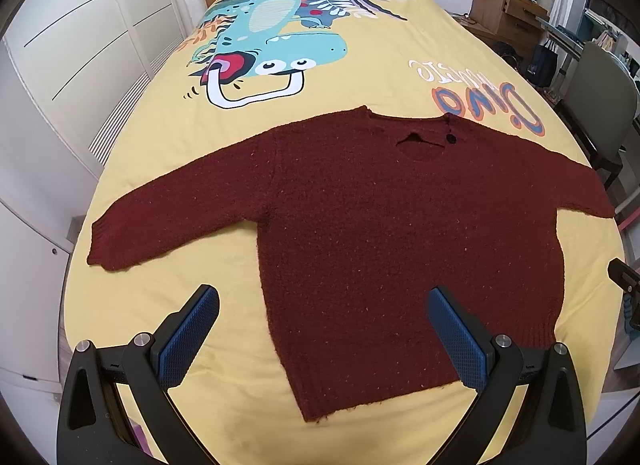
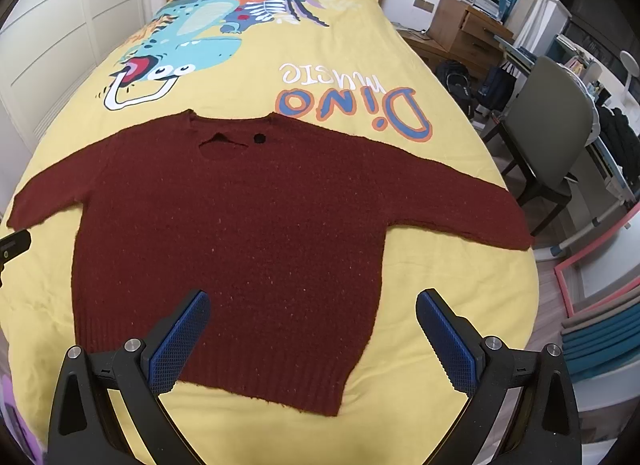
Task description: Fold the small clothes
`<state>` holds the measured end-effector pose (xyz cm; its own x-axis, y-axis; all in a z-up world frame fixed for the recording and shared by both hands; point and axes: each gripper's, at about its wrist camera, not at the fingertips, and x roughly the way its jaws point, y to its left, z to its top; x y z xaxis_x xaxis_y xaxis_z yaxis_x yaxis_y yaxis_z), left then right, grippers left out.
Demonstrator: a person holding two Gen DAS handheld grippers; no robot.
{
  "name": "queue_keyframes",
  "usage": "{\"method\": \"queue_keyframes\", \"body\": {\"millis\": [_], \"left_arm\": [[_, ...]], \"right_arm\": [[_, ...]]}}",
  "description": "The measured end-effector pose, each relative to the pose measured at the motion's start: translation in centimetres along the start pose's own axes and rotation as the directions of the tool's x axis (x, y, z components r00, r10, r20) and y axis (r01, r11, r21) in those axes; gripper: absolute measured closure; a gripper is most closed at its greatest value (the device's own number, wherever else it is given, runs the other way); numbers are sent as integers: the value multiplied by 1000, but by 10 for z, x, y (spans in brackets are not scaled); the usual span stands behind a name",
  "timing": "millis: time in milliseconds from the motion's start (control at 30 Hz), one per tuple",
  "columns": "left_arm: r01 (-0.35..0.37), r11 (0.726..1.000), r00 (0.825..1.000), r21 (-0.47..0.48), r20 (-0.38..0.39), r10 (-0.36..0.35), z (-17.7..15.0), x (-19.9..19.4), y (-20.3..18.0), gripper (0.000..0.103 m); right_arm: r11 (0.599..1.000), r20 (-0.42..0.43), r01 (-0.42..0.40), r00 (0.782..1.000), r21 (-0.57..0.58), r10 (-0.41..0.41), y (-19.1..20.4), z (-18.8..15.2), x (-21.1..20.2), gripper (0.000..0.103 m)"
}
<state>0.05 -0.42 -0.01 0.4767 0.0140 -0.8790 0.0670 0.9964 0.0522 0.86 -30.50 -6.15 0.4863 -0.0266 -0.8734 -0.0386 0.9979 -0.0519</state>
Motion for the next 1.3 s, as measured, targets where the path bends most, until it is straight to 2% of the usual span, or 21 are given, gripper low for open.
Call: {"method": "queue_keyframes", "body": {"millis": [800,900,1300], "left_arm": [[7,1000,1000,-5,3,-7,-2,1,1,1],[-9,1000,1000,10,11,9,-2,0,-2,1],[0,1000,1000,31,13,0,1,0,-8,1]], "right_arm": [[1000,-11,10,1000,9,-9,-4,-4,3,1],[1000,-15,14,1000,8,-14,-5,-4,3,1],[999,-21,27,999,31,-26,-14,-6,3,1]]}}
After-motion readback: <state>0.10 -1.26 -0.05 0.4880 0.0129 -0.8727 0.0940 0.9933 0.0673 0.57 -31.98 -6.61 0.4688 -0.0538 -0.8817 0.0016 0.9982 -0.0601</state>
